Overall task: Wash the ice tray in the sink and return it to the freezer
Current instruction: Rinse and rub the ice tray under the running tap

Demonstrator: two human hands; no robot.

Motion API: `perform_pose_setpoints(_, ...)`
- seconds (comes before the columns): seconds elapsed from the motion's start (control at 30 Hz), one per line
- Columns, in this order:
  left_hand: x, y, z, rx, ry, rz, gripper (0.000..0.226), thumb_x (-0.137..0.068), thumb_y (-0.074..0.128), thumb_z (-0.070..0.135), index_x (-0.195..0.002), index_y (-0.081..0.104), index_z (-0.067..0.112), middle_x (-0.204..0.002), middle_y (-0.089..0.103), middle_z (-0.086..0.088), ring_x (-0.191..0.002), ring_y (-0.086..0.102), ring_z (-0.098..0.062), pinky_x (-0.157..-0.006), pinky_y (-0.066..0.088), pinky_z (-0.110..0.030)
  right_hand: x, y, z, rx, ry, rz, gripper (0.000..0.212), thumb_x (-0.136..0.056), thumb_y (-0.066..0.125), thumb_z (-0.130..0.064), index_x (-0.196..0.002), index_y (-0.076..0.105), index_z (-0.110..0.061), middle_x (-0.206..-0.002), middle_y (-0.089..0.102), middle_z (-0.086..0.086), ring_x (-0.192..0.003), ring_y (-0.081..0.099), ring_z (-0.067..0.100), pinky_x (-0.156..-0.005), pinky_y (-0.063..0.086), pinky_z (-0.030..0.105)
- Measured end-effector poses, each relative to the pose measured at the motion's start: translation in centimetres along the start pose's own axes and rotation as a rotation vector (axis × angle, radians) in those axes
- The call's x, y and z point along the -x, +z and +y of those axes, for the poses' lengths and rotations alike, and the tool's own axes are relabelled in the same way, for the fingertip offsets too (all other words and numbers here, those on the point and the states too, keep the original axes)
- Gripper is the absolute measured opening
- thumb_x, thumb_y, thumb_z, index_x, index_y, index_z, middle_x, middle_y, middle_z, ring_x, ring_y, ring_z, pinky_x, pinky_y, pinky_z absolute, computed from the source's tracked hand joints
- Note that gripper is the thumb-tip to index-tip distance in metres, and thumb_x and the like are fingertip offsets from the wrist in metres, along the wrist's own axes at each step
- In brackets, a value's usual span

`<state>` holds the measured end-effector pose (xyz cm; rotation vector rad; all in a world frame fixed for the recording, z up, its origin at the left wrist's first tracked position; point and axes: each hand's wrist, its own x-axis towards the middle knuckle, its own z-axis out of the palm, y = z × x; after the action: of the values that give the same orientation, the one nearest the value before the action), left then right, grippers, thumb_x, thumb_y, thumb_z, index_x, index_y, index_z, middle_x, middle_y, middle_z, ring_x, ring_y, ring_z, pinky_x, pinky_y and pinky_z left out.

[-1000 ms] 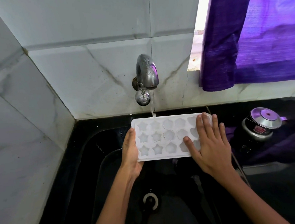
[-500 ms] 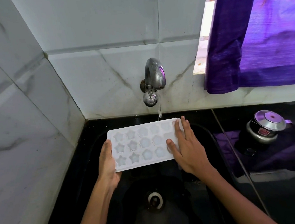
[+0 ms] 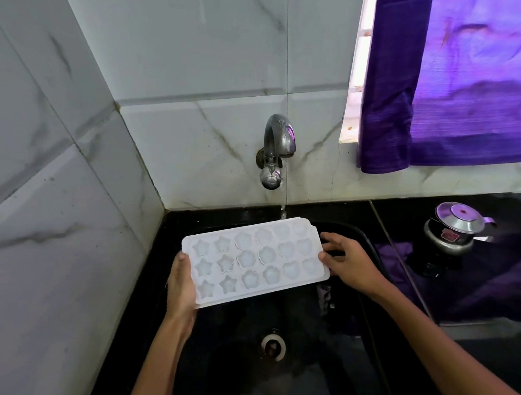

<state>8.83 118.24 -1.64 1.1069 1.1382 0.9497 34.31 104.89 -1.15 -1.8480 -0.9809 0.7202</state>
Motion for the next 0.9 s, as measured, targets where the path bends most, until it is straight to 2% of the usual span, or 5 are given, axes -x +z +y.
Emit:
perform_pose_setpoints(0.13,1.8,0.3,-0.5,-0.180,0.077,-0.065,0.029,-0.104,0.029,0.031,-0.118,0.053,0.023,-0.106,0.063,0.006,-0.100,0.061,-0.014,-0.075,0.049,-0.023,2.0,-0.9,1.3,-0.005,-0.032,0.009,0.039,-0.087,0.059,0.003,-0.125,0.055,-0.008,-0.100,0.063,0.000,-0.097,0.065,0.024,-0.086,0.055,0.045)
perform_pose_setpoints(0.3,2.9,0.1,-2.8,-0.215,-0.043,-0.162,0.046,-0.102,0.025,0.045,-0.123,0.058,0.022,-0.118,0.067,-0.001,-0.105,0.065,-0.015,-0.094,0.051,-0.039,4.7,-0.8,3.6,-0.020,-0.014,0.043,0.032,-0.086,0.058,0.006,-0.113,0.057,-0.012,-0.098,0.062,0.001,-0.095,0.065,0.023,-0.077,0.056,0.026)
perform_pose_setpoints(0.43,4.8,0.4,-3.8,-0.088,-0.207,-0.218,0.064,-0.098,0.007,0.057,-0.110,0.063,0.029,-0.099,0.073,0.005,-0.092,0.068,-0.010,-0.078,0.052,-0.029,6.8,-0.3,5.3,0.002,-0.012,0.058,0.030,-0.084,0.058,0.008,-0.105,0.057,-0.014,-0.099,0.061,0.003,-0.094,0.062,0.014,-0.070,0.052,0.013)
perform_pose_setpoints(0.67,7.1,-0.2,-5.6,-0.061,-0.319,-0.228,0.082,-0.091,-0.003,0.066,-0.136,0.049,0.022,-0.130,0.061,-0.002,-0.125,0.052,-0.019,-0.095,0.041,-0.031,9.5,0.3,8.0,0.013,-0.011,0.063,0.025,-0.081,0.059,0.012,-0.088,0.052,-0.011,-0.090,0.062,0.004,-0.088,0.066,0.023,-0.082,0.056,0.036)
perform_pose_setpoints(0.9,9.2,-0.2,-5.7,-0.008,-0.397,-0.204,0.082,-0.090,-0.004,0.067,-0.145,0.038,0.023,-0.151,0.040,0.000,-0.143,0.028,-0.019,-0.116,0.014,-0.037,10.8,0.3,9.1,-0.021,-0.037,0.073,0.036,-0.083,0.052,0.017,-0.073,0.039,-0.015,-0.073,0.053,-0.002,-0.071,0.056,0.011,-0.081,0.049,0.057)
